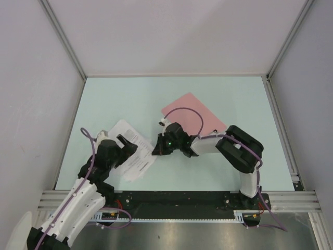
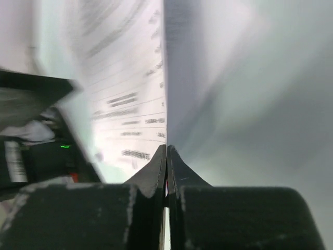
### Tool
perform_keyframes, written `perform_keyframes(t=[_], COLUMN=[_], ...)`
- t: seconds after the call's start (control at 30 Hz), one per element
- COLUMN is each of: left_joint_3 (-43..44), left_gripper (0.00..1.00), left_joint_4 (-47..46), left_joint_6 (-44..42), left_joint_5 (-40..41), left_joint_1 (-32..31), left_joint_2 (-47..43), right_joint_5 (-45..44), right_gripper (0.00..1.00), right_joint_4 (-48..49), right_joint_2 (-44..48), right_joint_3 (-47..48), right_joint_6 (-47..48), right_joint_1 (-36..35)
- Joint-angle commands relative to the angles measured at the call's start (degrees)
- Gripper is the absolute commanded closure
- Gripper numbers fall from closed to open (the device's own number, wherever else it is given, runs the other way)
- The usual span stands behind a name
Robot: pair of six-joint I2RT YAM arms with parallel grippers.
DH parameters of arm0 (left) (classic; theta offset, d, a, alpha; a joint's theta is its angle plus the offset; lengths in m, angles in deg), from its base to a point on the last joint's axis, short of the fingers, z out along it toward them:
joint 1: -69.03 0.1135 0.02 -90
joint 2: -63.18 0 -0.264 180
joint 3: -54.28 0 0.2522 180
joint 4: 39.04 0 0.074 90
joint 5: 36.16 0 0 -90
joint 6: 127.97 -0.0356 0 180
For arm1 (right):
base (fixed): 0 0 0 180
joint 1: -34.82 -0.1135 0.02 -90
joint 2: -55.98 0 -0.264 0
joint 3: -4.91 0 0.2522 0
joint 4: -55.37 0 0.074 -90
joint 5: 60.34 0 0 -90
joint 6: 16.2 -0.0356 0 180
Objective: Put the files into the folder
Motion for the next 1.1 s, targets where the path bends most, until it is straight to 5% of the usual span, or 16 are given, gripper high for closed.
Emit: perform_keyframes(t=[0.0, 0.3, 0.5, 1.07], left_joint_3=[8.8, 12.7, 15.2, 20.1], left_gripper=[0.0, 0.0, 0.0, 0.0], left_joint_4=[-7.9, -17.6, -19.8, -24.0], left_joint_6=[-14.1, -15.4, -14.8, -13.5], left_joint_5=[-8.5, -16.5, -15.2, -14.9], left_joint_1=[0.3, 0.1, -3.9, -12.7], left_joint_2=[6.1, 16.5, 20.9, 35.1], right_joint_5=[-4.2, 4.8, 11.4, 12.8], right_gripper=[1.0, 1.0, 1.0, 1.0], right_joint_4=[-21.3, -35.8, -36.6, -42.2], right_joint_2=[10.0, 16.4, 12.9, 8.6], right_joint_3=[0.7, 2.4, 6.2, 10.9], right_joint_6=[21.2, 40.8, 48.6, 63.8], right_joint_1=[9.7, 35.9, 41.1, 46.9])
